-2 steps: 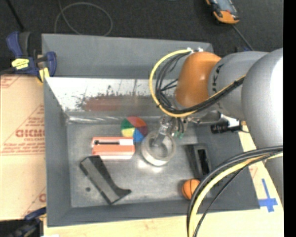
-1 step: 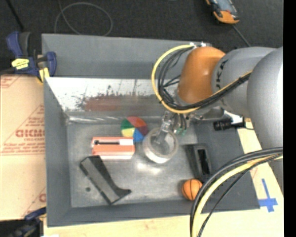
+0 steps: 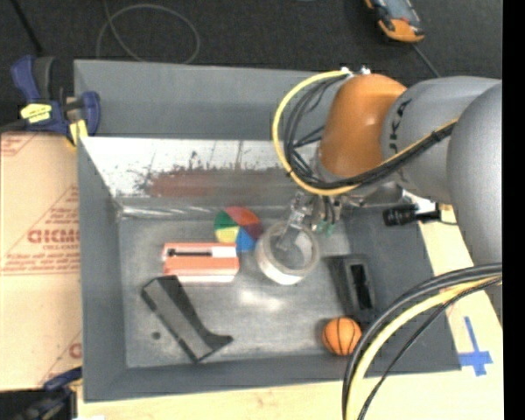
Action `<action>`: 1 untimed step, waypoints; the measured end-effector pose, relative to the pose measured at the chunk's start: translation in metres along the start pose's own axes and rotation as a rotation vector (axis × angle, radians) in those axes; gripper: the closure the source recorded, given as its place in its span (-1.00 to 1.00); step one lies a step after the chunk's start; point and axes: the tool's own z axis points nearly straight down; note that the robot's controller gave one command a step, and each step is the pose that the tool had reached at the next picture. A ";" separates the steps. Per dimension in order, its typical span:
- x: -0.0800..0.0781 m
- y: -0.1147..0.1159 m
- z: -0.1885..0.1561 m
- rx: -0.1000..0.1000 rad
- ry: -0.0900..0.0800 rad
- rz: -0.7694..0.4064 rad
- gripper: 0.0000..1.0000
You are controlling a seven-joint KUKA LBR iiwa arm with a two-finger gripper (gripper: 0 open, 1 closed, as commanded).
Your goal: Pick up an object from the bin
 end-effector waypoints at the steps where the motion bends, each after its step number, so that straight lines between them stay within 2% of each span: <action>1: -0.001 0.000 -0.013 -0.001 -0.002 -0.001 1.00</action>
Offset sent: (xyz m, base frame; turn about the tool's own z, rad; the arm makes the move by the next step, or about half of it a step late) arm -0.0001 0.0001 0.0357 0.0000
